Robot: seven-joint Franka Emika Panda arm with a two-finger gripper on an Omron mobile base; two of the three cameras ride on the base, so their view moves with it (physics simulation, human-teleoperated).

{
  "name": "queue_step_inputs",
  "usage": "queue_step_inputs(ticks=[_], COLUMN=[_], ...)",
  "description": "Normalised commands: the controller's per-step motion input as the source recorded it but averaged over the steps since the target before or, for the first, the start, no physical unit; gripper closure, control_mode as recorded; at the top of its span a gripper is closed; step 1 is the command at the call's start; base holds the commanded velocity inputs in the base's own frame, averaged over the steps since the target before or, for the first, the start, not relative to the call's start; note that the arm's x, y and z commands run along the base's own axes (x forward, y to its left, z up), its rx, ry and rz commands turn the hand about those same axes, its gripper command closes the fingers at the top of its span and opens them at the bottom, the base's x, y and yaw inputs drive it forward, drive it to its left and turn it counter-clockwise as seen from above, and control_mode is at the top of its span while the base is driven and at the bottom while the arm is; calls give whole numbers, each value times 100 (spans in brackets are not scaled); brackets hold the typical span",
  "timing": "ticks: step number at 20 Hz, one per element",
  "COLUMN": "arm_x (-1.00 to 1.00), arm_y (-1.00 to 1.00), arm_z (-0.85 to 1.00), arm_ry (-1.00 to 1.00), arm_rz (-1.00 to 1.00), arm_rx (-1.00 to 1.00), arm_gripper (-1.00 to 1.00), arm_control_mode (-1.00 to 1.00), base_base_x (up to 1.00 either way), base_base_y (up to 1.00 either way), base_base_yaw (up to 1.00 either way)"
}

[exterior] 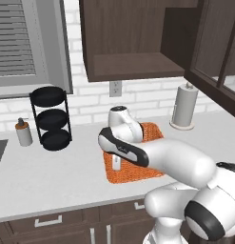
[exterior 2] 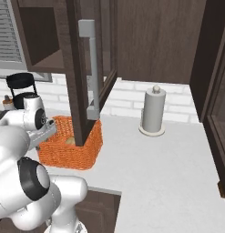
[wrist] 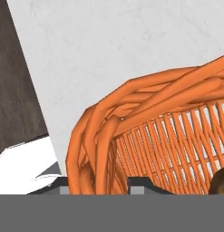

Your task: Open the cabinet, pick up the bread from the cabinet and place it in the basket. Then move the basket to the dining counter.

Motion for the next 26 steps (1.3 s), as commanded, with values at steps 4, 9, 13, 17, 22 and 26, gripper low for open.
queue_step_inputs(ticks=[4,9,13,17,22,26], arm_x=[0,-55,-18,-35,-4,-7], arm_y=[-27,-39,-23,-13,0,0], arm_z=[-40,82,73,46,36,62], arm_ry=[-1,-12,-13,-19,-13,-6], arm_rz=[3,15,21,22,23,16], arm_rx=[0,-2,-6,-2,0,0], arm_gripper=[100,100,100,100,100,100], arm_control_mode=[-100,-100,-100,-100,-100,-100], base_base_x=[0,0,0,0,0,0], base_base_y=[0,0,0,0,0,0], base_base_yaw=[0,0,0,0,0,0])
